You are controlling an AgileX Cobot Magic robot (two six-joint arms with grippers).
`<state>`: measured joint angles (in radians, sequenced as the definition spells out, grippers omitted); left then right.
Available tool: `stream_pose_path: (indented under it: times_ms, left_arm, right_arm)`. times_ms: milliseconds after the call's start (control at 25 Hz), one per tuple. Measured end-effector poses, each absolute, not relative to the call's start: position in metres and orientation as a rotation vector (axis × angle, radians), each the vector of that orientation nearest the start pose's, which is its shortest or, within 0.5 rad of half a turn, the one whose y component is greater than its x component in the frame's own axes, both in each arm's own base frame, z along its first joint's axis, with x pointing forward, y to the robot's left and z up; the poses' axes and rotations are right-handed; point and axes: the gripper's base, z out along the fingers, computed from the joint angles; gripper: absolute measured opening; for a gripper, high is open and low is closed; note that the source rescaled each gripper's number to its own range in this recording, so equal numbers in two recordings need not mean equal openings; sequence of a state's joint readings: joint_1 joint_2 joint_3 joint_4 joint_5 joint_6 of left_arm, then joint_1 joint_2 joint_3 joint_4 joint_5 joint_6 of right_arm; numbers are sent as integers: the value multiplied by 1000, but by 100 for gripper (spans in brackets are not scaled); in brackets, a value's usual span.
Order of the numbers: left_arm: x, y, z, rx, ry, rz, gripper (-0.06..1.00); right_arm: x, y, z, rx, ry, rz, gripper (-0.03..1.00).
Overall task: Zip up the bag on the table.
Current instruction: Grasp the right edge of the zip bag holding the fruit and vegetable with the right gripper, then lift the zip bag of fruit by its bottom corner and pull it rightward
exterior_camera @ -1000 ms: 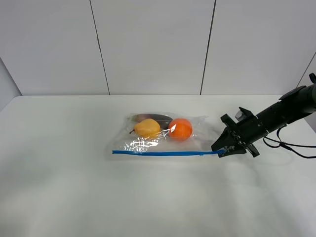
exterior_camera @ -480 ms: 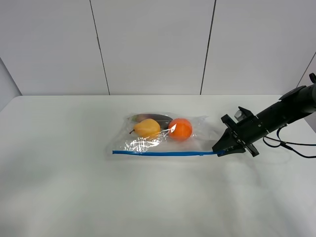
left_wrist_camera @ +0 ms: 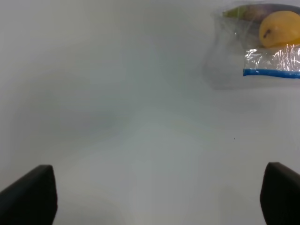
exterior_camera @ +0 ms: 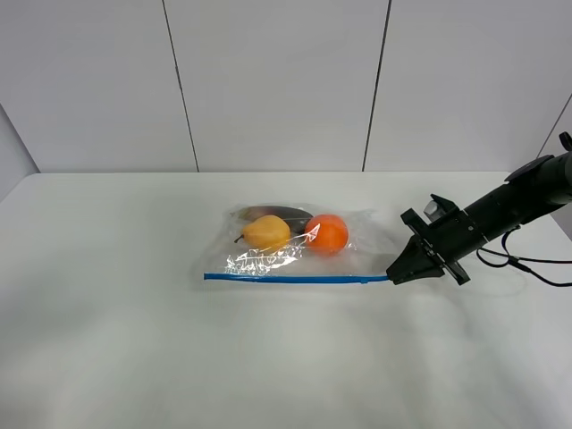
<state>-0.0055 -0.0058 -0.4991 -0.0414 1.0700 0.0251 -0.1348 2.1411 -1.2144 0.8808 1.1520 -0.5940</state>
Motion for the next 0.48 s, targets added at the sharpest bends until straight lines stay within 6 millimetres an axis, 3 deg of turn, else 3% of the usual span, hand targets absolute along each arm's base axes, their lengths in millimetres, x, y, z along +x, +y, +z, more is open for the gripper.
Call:
stream_pose_path:
  times_ms: [80, 480]
  left_arm:
    - [-6, -3, 276, 34, 2048, -37, 100]
    - [-6, -3, 276, 34, 2048, -37, 100]
  right_arm:
    - [359, 16, 105, 140, 2989, 1267, 1]
    - [361, 19, 108, 182, 2948, 1336, 0]
